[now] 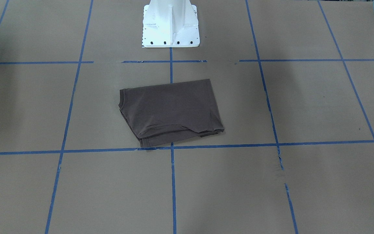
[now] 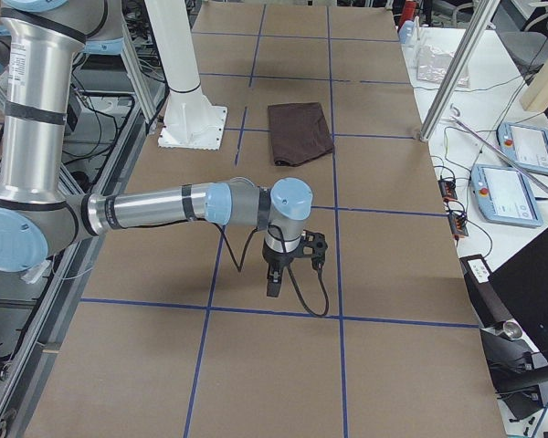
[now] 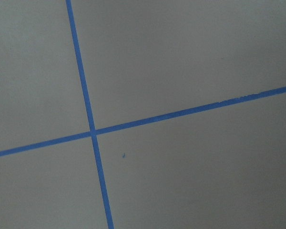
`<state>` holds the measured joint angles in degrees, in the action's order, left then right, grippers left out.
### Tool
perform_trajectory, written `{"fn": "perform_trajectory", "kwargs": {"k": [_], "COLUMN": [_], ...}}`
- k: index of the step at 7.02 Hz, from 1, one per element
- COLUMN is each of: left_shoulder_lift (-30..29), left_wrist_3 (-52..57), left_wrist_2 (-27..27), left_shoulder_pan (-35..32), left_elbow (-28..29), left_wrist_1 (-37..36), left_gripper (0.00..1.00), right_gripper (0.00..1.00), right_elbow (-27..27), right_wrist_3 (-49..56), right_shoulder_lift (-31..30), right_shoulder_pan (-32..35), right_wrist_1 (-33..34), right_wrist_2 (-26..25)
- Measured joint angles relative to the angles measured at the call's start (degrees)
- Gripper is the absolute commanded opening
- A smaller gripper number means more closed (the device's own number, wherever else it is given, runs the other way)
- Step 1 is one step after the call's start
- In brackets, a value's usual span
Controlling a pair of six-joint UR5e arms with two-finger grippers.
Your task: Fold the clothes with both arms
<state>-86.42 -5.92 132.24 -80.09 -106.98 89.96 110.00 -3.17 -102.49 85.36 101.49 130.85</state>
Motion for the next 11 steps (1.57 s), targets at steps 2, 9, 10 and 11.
{"fn": "perform_trajectory", "kwargs": {"k": [2,9,10,11], "left_shoulder_lift": [3.63,7.49,7.56,7.53], "left_wrist_3": [7.24,10.96,10.81,10.83], "left_wrist_2": [1.68,2.10,1.88,1.93], "left_shoulder_pan": [-3.18,-7.53,-7.49,-7.50], "left_elbow": [2.38,4.09,3.53,3.26], "left_wrist_1": [0.16,-0.12,-0.25,-0.14], "left_gripper": [1.00,1.00,1.00,1.00], "right_gripper": [1.00,1.00,1.00,1.00], "right_elbow": [-0.13,-0.20,-0.19,-0.19], "right_wrist_3": [-0.05,0.02,0.01,-0.01], "right_shoulder_lift": [-4.98,-7.14,-6.98,-6.79], "right_shoulder_pan": [1.66,2.53,2.53,2.53], "right_wrist_1": [-4.57,-7.44,-7.44,-7.45], "right_wrist_2": [1.80,1.16,1.18,1.22]}}
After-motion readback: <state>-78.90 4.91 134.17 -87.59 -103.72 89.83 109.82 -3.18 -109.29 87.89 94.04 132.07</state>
